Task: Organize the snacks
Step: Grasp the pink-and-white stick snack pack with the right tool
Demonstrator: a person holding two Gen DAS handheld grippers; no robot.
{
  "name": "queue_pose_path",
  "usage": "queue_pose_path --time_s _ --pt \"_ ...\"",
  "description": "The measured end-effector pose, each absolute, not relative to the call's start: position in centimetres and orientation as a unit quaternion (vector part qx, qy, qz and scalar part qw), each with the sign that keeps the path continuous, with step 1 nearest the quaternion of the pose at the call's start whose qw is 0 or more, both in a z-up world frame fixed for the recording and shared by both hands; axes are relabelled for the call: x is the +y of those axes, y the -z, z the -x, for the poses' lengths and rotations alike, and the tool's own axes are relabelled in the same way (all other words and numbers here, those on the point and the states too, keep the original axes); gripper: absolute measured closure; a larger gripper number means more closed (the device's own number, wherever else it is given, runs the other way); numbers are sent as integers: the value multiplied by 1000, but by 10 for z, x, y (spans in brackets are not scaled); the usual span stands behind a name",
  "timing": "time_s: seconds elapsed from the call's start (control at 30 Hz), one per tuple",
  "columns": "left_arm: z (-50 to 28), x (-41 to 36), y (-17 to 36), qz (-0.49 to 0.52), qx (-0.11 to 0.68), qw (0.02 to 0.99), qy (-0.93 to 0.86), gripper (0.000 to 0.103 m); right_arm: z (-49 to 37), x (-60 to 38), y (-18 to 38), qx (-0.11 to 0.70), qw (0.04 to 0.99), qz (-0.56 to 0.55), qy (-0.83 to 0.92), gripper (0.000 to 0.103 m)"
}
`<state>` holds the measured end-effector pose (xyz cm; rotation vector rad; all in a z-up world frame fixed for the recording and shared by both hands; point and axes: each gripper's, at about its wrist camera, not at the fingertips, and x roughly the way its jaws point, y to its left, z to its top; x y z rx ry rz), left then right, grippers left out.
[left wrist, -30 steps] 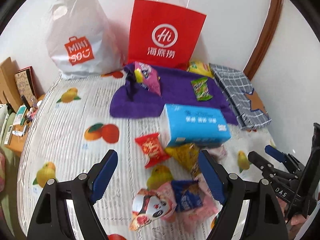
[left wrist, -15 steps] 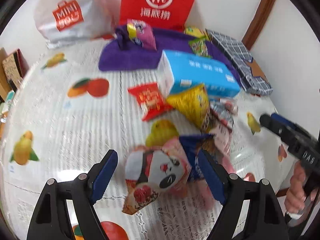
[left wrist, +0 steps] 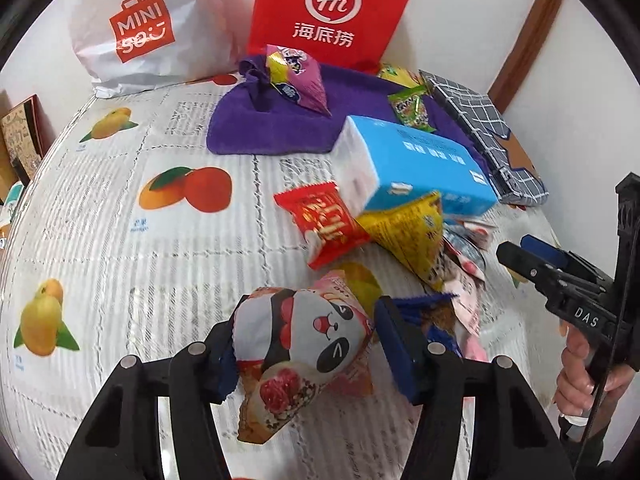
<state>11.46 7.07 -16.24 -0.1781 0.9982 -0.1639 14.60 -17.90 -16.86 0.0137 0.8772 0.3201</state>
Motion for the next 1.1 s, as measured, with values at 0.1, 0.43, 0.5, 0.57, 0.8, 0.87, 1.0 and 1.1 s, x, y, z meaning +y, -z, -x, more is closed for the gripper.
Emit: queue_pose_path --time_s 0.1,0.43,0.5,0.57,0.8,0.87,1.0,1.1 --pt "-121 72 164 86 479 870 78 45 -153 -171 174 421 893 6 -161 28" --pt "-125 75 166 91 482 868 82 44 -175 -156 189 419 896 26 -145 36" --pt "-125 75 166 90 483 867 81 44 -178 -156 190 420 894 21 -155 47" --pt "-125 75 166 90 483 867 80 44 -176 -156 190 414 898 28 -149 54" --pt "-122 73 163 89 484 867 76 44 -166 -161 181 400 903 38 -155 77" --pt "-121 73 162 89 485 867 75 44 -163 -165 179 401 902 34 -158 79" --pt "-117 72 158 91 483 868 71 44 -154 -176 173 403 900 21 -164 79" --pt "-114 71 153 94 481 869 67 44 -145 -186 167 407 899 16 -159 79"
